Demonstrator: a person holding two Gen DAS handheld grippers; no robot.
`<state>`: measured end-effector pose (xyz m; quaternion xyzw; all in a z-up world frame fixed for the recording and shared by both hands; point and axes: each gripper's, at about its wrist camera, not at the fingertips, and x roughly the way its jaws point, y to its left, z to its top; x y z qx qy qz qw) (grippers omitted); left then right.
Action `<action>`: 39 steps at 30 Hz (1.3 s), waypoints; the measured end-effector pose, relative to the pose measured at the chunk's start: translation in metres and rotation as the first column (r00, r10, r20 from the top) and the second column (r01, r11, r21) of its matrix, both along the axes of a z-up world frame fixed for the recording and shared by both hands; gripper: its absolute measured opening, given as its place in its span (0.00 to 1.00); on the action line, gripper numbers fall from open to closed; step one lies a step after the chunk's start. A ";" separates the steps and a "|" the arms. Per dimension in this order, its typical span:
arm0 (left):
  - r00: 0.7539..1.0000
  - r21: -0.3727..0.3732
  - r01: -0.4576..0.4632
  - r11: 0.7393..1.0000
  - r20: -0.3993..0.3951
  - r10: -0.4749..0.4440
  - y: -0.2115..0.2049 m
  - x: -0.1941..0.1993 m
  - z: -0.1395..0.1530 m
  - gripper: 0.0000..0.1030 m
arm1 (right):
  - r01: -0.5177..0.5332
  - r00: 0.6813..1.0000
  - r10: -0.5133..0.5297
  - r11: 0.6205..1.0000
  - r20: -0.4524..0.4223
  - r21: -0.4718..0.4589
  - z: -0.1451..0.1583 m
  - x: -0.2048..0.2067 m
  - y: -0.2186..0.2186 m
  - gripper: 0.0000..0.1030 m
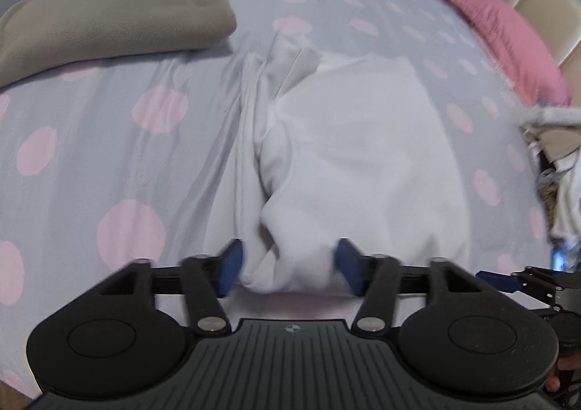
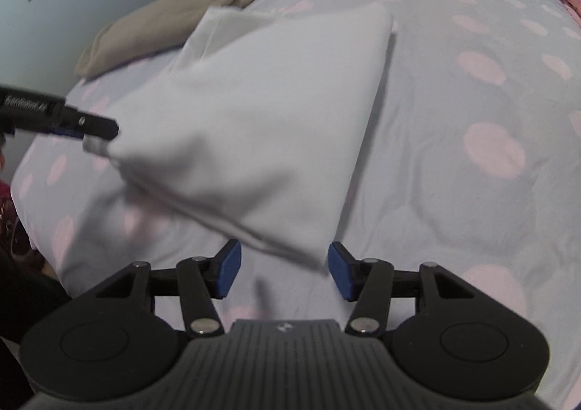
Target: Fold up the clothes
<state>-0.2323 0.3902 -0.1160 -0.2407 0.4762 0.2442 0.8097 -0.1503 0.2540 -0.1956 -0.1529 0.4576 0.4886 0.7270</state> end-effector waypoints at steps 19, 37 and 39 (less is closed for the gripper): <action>0.987 0.073 -0.035 0.997 -0.155 0.046 0.009 0.011 -0.047 0.12 | -0.027 0.996 0.030 0.999 0.083 -0.042 -0.010 0.005 -0.004 0.15; 0.991 0.106 0.081 0.991 0.095 -0.091 0.051 0.071 0.024 0.28 | 0.067 0.987 -0.077 0.995 0.139 0.075 0.048 0.047 0.025 0.16; 0.990 0.112 0.100 0.989 0.089 -0.110 0.058 0.087 0.014 0.27 | 0.067 0.989 -0.078 0.994 0.125 0.088 0.049 0.055 0.036 0.17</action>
